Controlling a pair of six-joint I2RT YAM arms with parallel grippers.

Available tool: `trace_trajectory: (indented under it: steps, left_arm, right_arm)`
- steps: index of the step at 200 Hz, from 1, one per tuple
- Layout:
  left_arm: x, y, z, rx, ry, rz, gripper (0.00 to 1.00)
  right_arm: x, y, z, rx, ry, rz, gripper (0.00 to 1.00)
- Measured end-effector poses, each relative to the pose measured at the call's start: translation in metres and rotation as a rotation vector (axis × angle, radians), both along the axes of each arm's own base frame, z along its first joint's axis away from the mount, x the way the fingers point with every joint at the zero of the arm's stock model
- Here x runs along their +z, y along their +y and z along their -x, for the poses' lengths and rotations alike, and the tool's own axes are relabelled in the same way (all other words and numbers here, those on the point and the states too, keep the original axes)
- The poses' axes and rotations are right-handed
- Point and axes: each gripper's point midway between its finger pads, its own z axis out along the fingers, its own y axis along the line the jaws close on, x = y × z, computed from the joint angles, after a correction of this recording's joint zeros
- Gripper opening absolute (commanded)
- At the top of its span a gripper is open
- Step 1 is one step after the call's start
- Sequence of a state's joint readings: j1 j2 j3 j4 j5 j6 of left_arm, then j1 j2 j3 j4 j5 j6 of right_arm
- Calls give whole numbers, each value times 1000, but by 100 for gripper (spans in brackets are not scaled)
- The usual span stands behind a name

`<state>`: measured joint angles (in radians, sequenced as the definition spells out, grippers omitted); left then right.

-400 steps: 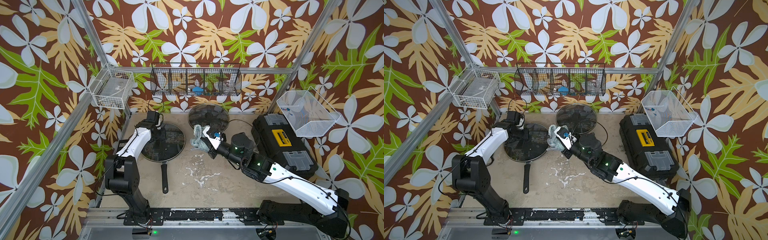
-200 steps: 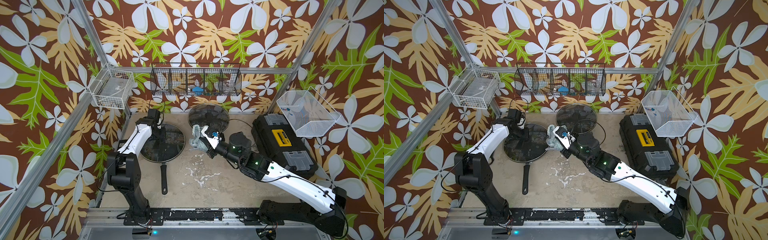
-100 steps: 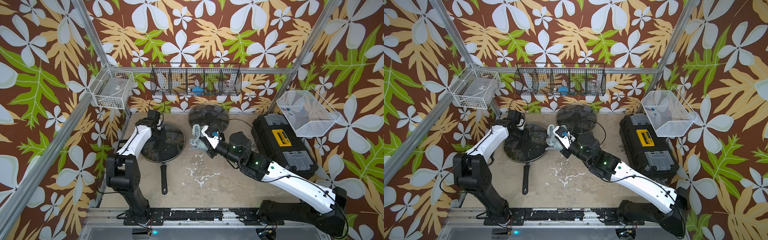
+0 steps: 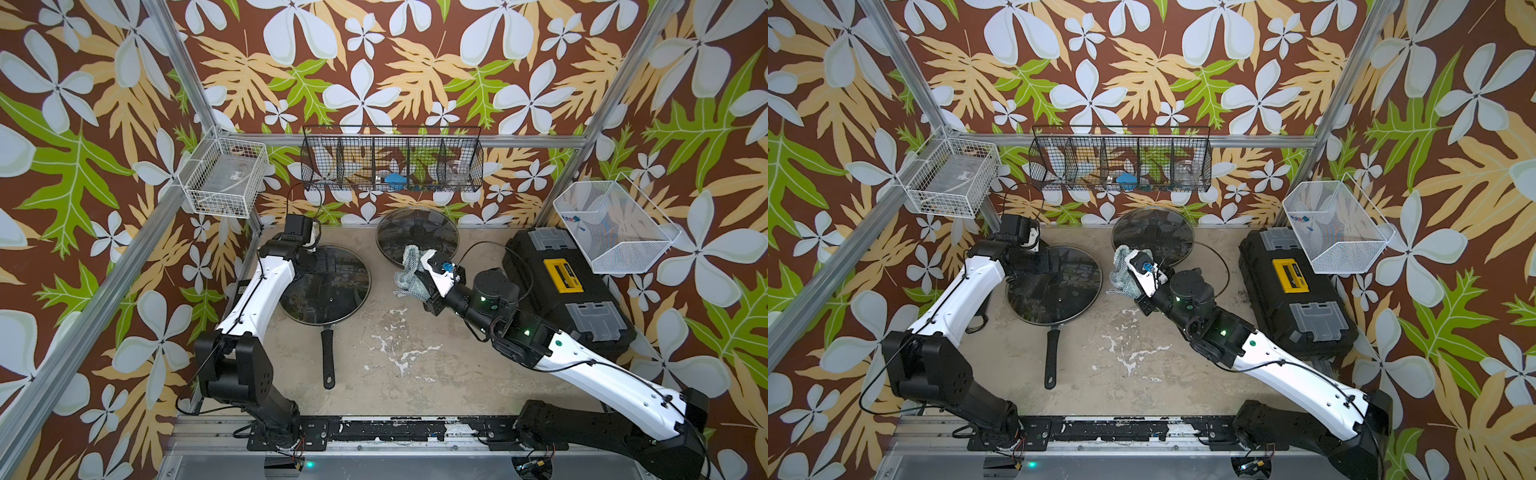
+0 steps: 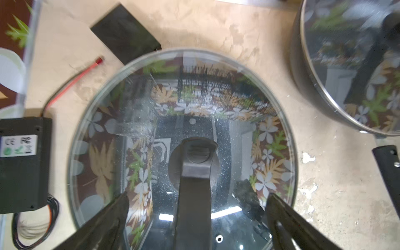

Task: Wipe the pot lid with a cloth
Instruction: Place the pot lid on the cooking pot, then adjust the cooking pot at the center of the board.

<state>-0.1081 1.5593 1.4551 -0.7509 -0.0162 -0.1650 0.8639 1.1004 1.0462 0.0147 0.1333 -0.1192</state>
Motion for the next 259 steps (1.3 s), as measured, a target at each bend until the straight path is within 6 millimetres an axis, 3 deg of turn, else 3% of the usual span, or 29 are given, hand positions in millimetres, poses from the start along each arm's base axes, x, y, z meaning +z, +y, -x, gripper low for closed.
trace_trajectory:
  steps: [24,44,77,116,142,200,219,246,259]
  left_arm:
    - [20,-4,3,25,-74,7,100]
    - [34,-29,4,-18,-125,16,100]
    - [36,-97,9,-130,-153,53,100]
    - [4,-180,13,-235,-81,92,100]
    - [-20,-226,15,-277,-17,129,100]
    - [-62,-318,25,-337,112,226,100]
    - [-75,-339,28,-357,150,240,92]
    - [-89,-348,30,-348,188,232,76]
    - [-92,-349,32,-349,200,222,63]
  right_arm:
    - [-5,-25,-10,-86,20,-30,0]
    - [-8,-47,-18,-161,35,-54,0]
    - [-4,-90,-27,-309,36,-120,0]
    - [12,-141,-24,-466,-2,-196,0]
    - [16,-153,-18,-494,-15,-209,0]
    - [9,-158,-14,-502,1,-198,0]
    - [11,-159,-12,-501,-4,-204,0]
    - [13,-161,-10,-501,-10,-207,0]
    - [13,-162,-8,-502,-13,-207,0]
